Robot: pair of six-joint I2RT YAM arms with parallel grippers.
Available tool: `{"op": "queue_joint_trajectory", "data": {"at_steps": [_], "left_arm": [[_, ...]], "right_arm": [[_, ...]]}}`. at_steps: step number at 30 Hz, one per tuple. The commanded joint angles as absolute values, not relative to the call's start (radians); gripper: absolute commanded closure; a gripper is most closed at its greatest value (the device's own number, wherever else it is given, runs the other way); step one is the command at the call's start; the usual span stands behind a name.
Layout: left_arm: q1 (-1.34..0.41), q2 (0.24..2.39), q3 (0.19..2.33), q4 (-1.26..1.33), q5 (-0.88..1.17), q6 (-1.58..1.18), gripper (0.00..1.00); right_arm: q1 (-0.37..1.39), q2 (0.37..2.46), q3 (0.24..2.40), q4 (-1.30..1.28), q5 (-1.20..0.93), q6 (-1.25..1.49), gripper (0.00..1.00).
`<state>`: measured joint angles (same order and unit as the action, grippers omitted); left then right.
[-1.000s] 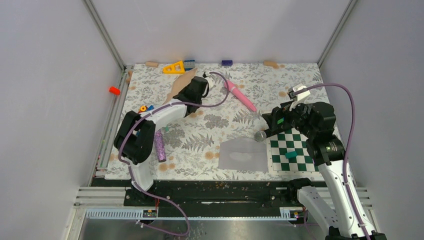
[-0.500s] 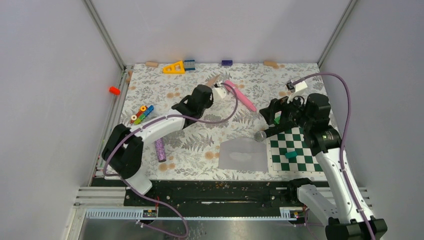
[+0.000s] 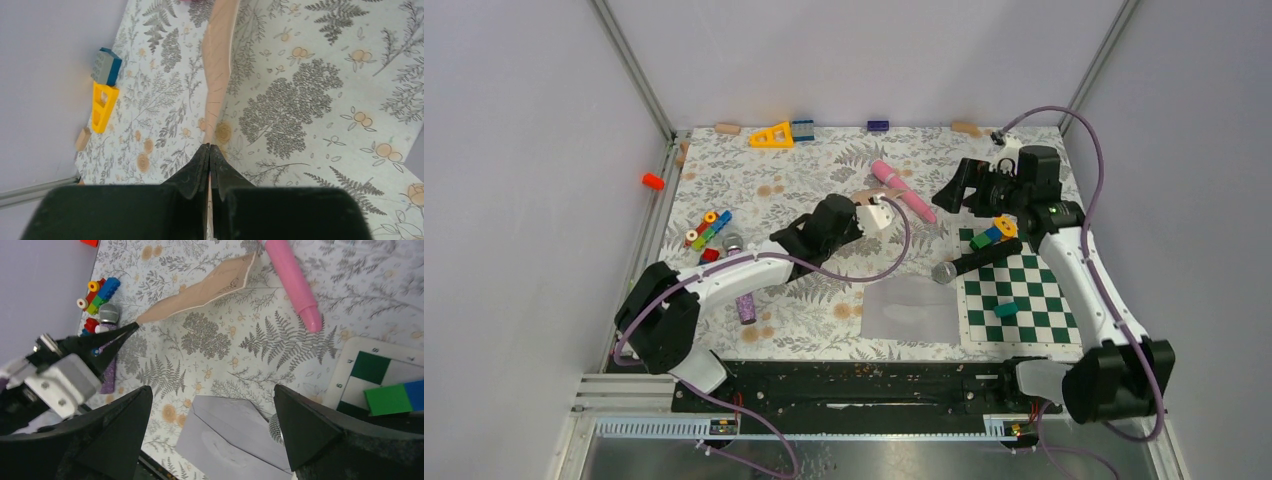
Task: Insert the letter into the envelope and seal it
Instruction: Pick up the letter from the center of the board.
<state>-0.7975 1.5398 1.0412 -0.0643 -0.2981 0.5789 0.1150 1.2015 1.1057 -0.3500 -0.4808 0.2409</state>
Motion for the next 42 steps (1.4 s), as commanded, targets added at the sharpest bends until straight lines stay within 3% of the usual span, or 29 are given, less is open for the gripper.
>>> {"op": "queue_joint_trajectory", "data": {"at_steps": [1, 23, 42], "left_arm": [[-0.817, 1.482, 0.997, 0.029, -0.246, 0.585, 1.00], [-0.852, 1.414, 0.844, 0.113, -0.197, 0.555, 1.00], [-0.863, 1.497, 0.913, 0.070, -0.230, 0.465, 1.00]], "right_arm": [[0.071, 1.316, 1.166, -0.369, -0.631, 0.392, 0.01], [0.067, 1.637, 1.135, -0.142, -0.792, 0.614, 0.01], [0.242, 1.622, 0.994, 0.155, -0.545, 0.859, 0.05]]}}
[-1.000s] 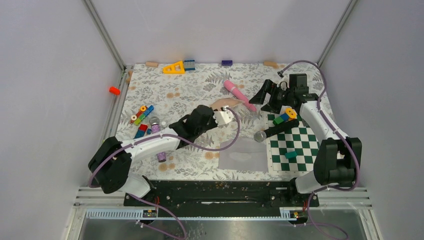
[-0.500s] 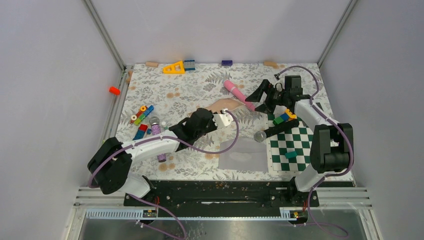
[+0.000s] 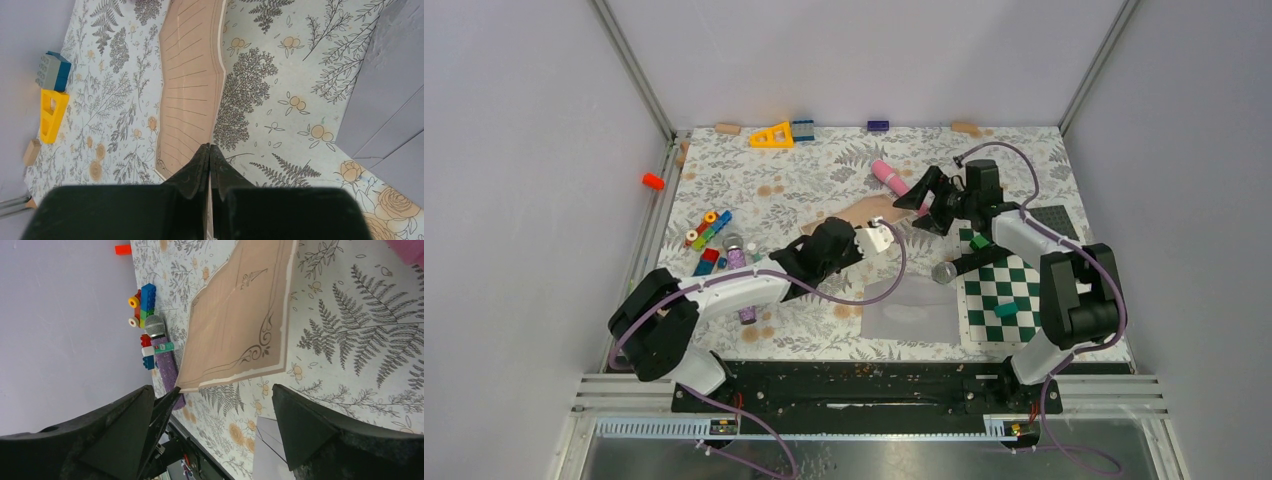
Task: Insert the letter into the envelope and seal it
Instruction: Pick up the letter from the center of the board.
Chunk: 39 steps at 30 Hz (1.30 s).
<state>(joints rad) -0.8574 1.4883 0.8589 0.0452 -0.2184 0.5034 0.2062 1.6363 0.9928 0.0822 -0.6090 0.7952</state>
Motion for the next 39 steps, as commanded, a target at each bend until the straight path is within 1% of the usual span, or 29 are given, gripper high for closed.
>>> {"op": "queue_joint_trajectory", "data": {"at_steps": [1, 12, 28, 35, 37, 39], "left_arm": [[-0.864, 1.499, 0.917, 0.068, -0.230, 0.460, 1.00], [-0.879, 1.528, 0.956, 0.047, -0.240, 0.421, 1.00], [-0.900, 1.538, 0.962, 0.047, -0.247, 0.405, 1.00], [-0.913, 1.551, 0.968, 0.047, -0.260, 0.401, 1.00], [-0.916, 1.552, 0.969, 0.047, -0.260, 0.401, 1.00], [-0.918, 1.551, 0.969, 0.047, -0.262, 0.400, 1.00]], "right_arm": [[0.251, 1.627, 0.993, 0.156, -0.541, 0.859, 0.06], [0.301, 1.700, 1.026, 0.188, -0.520, 0.898, 0.07], [0.333, 1.743, 1.046, 0.200, -0.426, 0.917, 0.16], [0.339, 1.752, 1.036, 0.235, -0.430, 0.942, 0.28], [0.339, 1.753, 1.035, 0.238, -0.432, 0.944, 0.35], [0.339, 1.754, 1.036, 0.239, -0.433, 0.945, 0.44]]}}
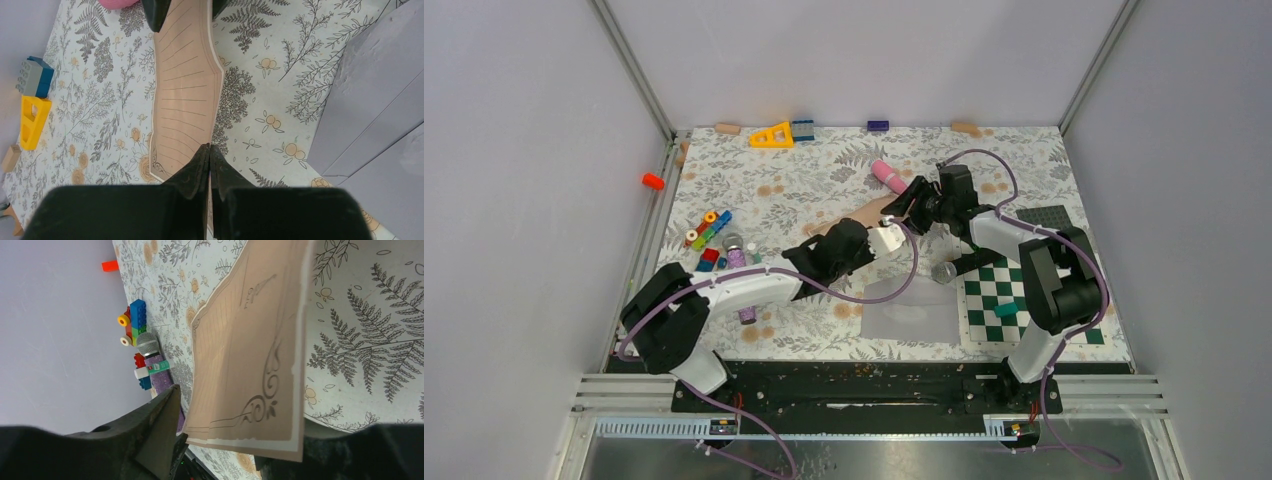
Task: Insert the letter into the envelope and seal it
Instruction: Pick up the letter from the center of the board.
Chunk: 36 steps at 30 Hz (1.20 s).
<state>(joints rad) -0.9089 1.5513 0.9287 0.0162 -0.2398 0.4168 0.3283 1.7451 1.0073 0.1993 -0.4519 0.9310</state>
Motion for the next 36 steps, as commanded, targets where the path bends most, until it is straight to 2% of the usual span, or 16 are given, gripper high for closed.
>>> {"op": "queue_joint_trajectory", "data": {"at_steps": [1, 5, 6, 8, 10, 12, 17, 22, 30, 36], "left_arm": [[-0.920, 1.550, 0.969, 0.048, -0.264, 0.400, 0.98], [-0.921, 1.538, 0.967, 0.054, -0.270, 0.399, 0.91], [-0.921, 1.533, 0.964, 0.056, -0.269, 0.398, 0.82], [-0.921, 1.522, 0.958, 0.058, -0.263, 0.397, 0.60], [-0.921, 1.509, 0.952, 0.060, -0.260, 0.397, 0.26], [-0.921, 1.489, 0.943, 0.067, -0.262, 0.401, 0.03], [-0.919, 1.393, 0.914, 0.097, -0.290, 0.430, 0.01], [-0.859, 1.260, 0.925, 0.084, -0.282, 0.451, 0.01], [-0.590, 1.082, 1.073, -0.126, -0.038, 0.387, 0.01], [-0.505, 1.018, 1.118, -0.279, 0.165, 0.398, 0.01]], "right_arm": [[0.339, 1.755, 1.035, 0.239, -0.435, 0.945, 0.50], [0.339, 1.754, 1.036, 0.233, -0.424, 0.933, 0.77], [0.339, 1.752, 1.039, 0.225, -0.420, 0.922, 0.82], [0.339, 1.746, 1.052, 0.198, -0.409, 0.894, 0.88], [0.339, 1.728, 1.063, 0.178, -0.398, 0.861, 0.90], [0.339, 1.705, 1.082, 0.148, -0.381, 0.817, 0.96], [0.339, 1.647, 1.147, 0.077, -0.371, 0.684, 1.00], [0.339, 1.600, 1.278, -0.047, -0.461, 0.535, 1.00], [0.339, 1.386, 1.437, -0.272, -0.543, 0.201, 1.00], [0.339, 1.183, 1.367, -0.366, -0.535, -0.060, 1.00]]}}
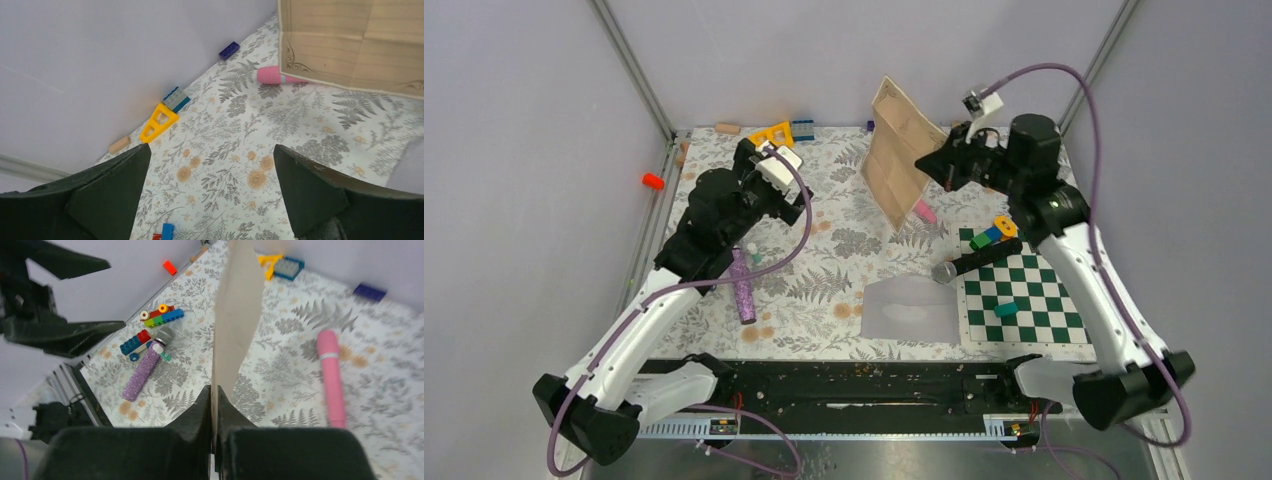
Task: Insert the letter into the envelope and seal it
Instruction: Pick up the letter from the center of the board.
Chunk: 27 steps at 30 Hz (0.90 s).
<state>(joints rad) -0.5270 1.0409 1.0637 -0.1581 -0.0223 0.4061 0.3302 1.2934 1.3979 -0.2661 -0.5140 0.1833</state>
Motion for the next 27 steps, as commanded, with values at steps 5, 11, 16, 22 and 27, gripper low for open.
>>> {"op": "queue_joint_trajectory", "data": {"at_steps": [5, 11, 16, 22, 27], "left_arm": [[-0.471, 1.036, 1.131, -0.330, 0.203, 0.362, 0.01], [-0.411, 1.057, 1.115, -0.353, 0.253, 0.355, 0.01], [-0.366, 1.020, 1.074, -0.354, 0.363, 0.342, 0.01], [-0.364, 0.968, 1.112, -0.446, 0.443, 0.369, 0.01], [-0.364, 1.009, 1.189, -0.460, 0.422, 0.313, 0.01]], "right_arm": [[0.339, 1.040, 1.266, -0.406, -0.569, -0.199, 1.00], [0.339, 0.963, 1.248, -0.427, -0.607, -0.270, 1.00], [0.339, 0.947, 1.263, -0.426, -0.628, -0.267, 1.00], [0.339, 0.949, 1.277, -0.426, -0.649, -0.262, 1.00], [0.339, 0.979, 1.314, -0.452, -0.653, -0.270, 1.00]]}}
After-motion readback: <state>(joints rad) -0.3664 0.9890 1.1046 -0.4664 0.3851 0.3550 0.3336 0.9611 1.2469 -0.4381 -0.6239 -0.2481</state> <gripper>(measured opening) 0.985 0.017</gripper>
